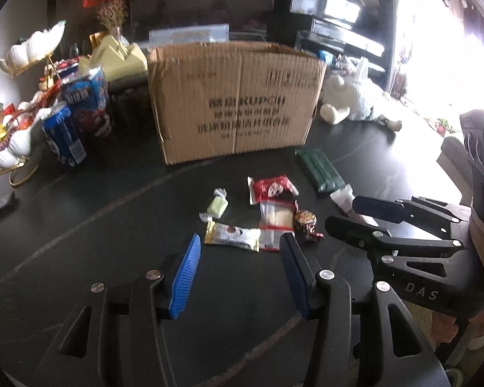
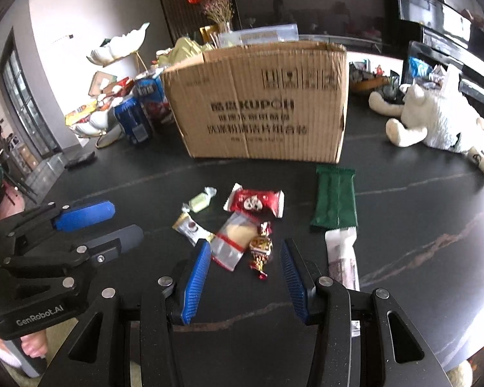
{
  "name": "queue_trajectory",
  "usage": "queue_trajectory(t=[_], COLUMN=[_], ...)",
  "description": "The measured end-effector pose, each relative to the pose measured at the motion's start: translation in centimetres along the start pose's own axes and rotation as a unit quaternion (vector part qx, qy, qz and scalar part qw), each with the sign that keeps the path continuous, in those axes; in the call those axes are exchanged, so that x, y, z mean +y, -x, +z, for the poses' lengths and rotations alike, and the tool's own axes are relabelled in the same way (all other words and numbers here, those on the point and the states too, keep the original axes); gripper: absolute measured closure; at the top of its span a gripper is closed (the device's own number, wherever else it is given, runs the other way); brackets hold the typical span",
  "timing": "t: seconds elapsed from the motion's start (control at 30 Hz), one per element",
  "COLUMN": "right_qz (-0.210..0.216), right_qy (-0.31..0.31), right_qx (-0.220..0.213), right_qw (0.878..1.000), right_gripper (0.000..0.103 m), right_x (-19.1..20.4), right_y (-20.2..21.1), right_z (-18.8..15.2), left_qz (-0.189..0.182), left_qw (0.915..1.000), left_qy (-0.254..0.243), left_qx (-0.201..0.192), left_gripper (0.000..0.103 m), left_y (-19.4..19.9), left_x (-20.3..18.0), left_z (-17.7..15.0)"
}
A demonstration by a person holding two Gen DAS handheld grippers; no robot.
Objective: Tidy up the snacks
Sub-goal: 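Grasp the gold-wrapped candy bar with the left tool while the right tool grasps the red-gold chocolate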
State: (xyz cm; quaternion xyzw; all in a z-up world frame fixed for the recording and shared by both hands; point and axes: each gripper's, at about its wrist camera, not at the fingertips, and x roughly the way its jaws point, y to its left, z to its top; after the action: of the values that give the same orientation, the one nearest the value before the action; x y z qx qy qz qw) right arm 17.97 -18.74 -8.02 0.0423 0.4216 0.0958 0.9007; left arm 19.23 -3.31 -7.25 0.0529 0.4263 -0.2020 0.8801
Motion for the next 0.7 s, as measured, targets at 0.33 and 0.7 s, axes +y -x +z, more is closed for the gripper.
queue_trajectory(t=[0.33, 0.7], right_qz=[-0.005, -0.002], right_qy=[-0.010, -0.021], right_qx=[0.027, 0.035], right_qw=[1.000, 0.999], right_gripper=[0.057, 0.062], right_x=[-0.6, -1.0], right_y=[-2.6, -4.6], right_z=[-0.6, -0.4], left_qz=[-0.009, -0.018], left_qw=[0.9995, 0.9991], left_qy=[-0.003, -0.008], left_qx=[0.032, 0.038], left_gripper=[0.050, 0.050], left_y=[-3.4, -6.4], left_x=[0.8, 1.3], left_z=[-0.8, -0.5])
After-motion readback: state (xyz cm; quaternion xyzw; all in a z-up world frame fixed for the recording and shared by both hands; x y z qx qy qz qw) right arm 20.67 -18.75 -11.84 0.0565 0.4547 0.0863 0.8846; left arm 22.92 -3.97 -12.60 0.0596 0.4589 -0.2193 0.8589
